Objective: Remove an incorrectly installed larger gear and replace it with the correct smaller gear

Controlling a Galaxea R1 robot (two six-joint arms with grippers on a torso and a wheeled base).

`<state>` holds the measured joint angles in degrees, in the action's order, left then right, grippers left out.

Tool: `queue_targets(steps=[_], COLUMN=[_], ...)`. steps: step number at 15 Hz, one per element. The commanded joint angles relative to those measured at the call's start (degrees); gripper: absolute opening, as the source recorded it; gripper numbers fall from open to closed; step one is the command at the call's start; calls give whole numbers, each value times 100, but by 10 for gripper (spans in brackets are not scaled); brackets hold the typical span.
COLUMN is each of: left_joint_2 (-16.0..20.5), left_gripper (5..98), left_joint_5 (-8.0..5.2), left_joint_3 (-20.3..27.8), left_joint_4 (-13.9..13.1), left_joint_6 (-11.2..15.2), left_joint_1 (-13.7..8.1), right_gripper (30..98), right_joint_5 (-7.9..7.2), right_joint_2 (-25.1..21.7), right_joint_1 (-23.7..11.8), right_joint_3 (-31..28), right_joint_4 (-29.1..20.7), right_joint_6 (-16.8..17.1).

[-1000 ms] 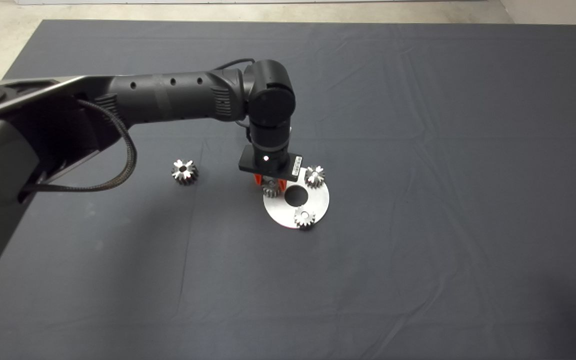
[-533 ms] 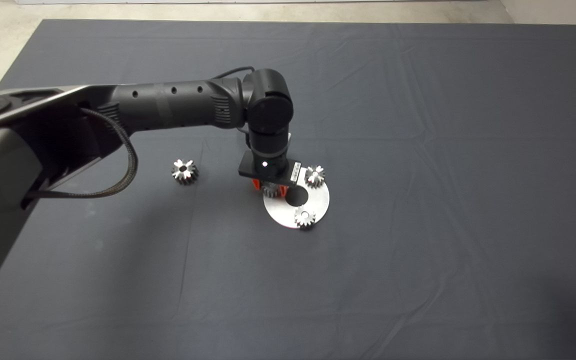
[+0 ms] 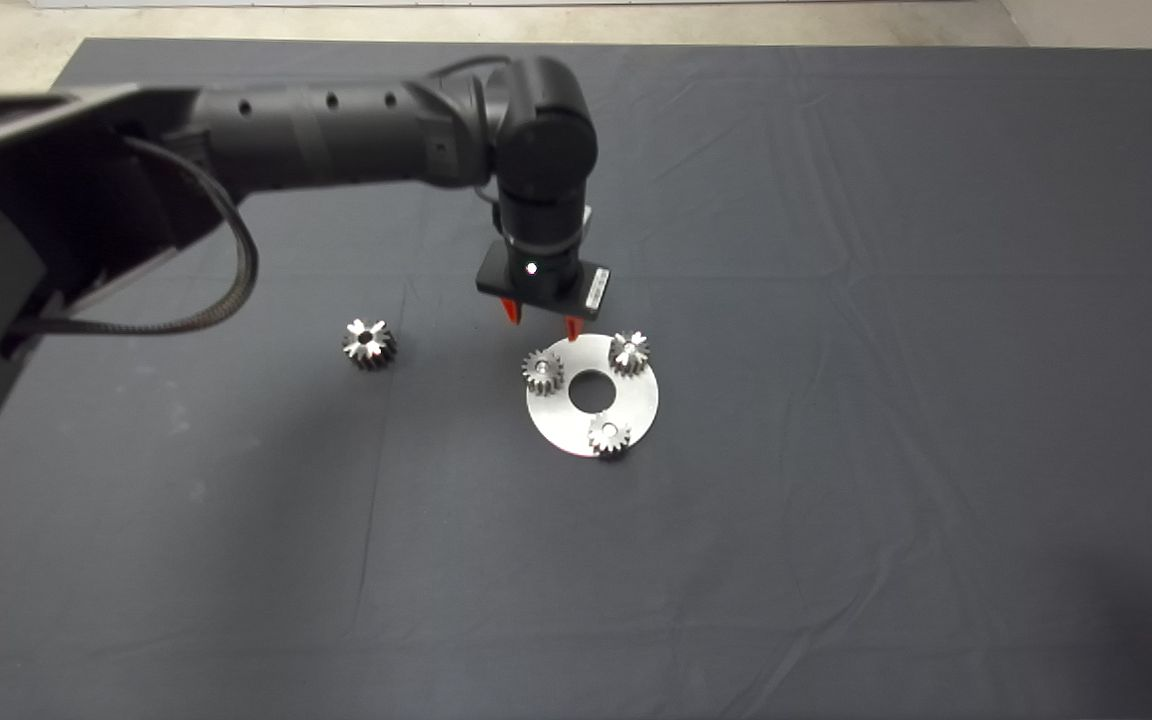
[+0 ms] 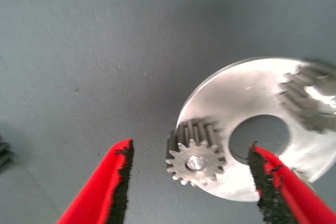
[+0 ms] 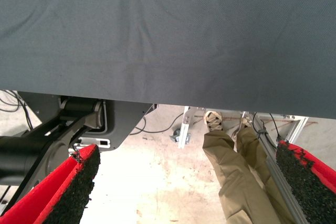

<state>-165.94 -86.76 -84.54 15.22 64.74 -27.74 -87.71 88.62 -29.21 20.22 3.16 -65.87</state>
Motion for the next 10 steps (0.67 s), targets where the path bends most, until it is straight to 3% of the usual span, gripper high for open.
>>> queue_targets(steps=[1,5,8,10], left_joint_2=[-84,48,615,1285], left_gripper=[534,631,646,706], left_joint_5=[-95,-157,-201,-201], left_joint_3=[-158,-193,60,524], left_joint_4=[-396,-511,-511,-511], left_joint_6=[-188,-354,-357,-384], left_joint_1=[-285,-355,-355,-355], right_gripper=[886,886,886,886], right_joint_5=[-352,-361,-369,-387], right_joint_2=[344,548,671,671], right_joint_1=[-24,-24,-24,-33], right_joint_3=[41,266,482,622], right_joint_4=[-141,-131,-114,1], right_joint_6=[-163,-167,-159,-119])
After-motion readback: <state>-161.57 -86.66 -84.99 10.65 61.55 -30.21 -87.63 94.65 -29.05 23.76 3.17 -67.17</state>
